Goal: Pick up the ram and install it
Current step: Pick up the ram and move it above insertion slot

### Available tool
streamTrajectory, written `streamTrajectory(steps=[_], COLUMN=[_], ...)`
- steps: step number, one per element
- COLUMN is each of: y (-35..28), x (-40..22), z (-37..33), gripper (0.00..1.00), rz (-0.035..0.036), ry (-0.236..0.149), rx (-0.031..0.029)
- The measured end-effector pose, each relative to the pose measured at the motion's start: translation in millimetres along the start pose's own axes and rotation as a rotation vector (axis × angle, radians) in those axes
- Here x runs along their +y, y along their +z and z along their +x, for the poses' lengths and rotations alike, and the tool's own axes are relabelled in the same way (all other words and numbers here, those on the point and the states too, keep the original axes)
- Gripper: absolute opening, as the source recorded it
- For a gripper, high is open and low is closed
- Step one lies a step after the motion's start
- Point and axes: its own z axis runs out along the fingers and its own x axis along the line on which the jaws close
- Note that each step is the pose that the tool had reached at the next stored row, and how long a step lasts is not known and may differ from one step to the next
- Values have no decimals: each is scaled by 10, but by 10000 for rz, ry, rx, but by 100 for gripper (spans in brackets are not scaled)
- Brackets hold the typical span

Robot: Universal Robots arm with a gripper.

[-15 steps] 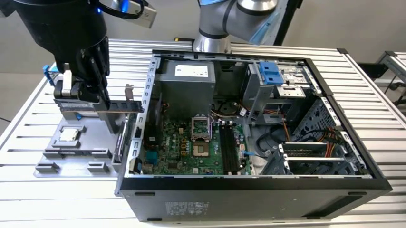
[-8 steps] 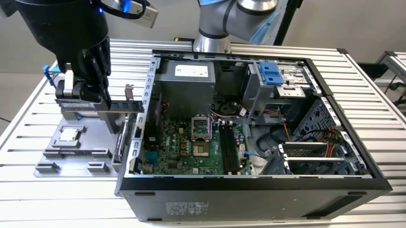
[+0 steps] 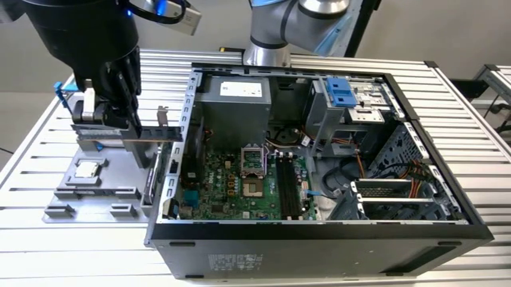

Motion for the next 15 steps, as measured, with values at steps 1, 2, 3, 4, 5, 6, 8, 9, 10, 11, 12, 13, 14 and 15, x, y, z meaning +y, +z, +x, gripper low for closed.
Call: streamTrajectory(steps=[1,2,3,4,5,6,8,9,10,11,12,13,14,15], y=[0,0,0,0,0,-1,0,0,-1,0,0,0,1,1], x=[-5,-11,-15,-19,-25,-32,-41,-47,-51,-53,-57,-61,-66,-73], z=[0,0,0,-1,-1,-1,-3,-4,-5,-7,-8,-8,-9,-9], gripper=[0,0,0,0,0,0,0,0,0,0,0,0,0,0], rz=[0,0,0,0,0,0,0,0,0,0,0,0,1,0], ry=[0,1,1,1,0,0,1,0,1,2,2,0,1,0], rx=[1,1,1,1,0,1,0,1,2,1,1,0,0,0])
